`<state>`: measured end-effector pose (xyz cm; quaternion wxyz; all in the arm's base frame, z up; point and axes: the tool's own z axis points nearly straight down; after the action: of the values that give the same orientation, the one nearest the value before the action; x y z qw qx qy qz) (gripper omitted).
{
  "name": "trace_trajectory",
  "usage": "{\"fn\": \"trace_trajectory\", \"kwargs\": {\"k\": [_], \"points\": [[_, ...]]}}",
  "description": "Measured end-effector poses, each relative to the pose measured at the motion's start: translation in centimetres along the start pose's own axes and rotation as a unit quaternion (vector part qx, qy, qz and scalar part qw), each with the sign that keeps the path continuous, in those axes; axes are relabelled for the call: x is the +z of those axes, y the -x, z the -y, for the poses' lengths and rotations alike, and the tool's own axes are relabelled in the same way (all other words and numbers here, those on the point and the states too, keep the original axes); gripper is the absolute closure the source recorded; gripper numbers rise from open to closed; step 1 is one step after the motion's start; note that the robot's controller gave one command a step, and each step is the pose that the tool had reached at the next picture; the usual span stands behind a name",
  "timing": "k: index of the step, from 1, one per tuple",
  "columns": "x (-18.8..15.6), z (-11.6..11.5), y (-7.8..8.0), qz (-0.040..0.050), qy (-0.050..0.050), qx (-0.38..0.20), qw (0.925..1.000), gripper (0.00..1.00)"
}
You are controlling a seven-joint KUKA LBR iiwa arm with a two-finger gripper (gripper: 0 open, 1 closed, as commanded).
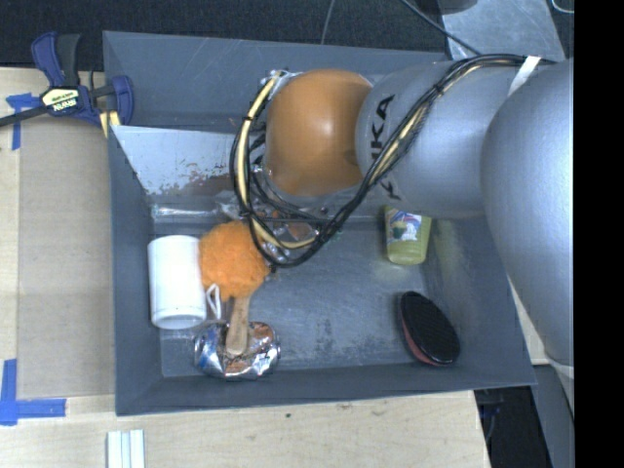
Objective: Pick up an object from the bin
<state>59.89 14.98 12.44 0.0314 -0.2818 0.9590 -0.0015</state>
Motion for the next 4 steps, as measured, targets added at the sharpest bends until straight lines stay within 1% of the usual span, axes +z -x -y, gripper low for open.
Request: {"fn": "trace_trajectory", "kwargs": {"k": [1,2,3,4], "points": [[4.5,3.9,-1.7,0.0027,-0.001,0.025,0.9997,0.0],[5.3,1.6,-0.9,0.0035,-0.002,0.035,0.9994,0.0],[5.1,1.6,-0.8,0.0058,-0.001,0.035,0.9994,1.0],[-4.1,-2.1,-8.0,0.0068,-0.001,0.035,0.9994,1.0]]}}
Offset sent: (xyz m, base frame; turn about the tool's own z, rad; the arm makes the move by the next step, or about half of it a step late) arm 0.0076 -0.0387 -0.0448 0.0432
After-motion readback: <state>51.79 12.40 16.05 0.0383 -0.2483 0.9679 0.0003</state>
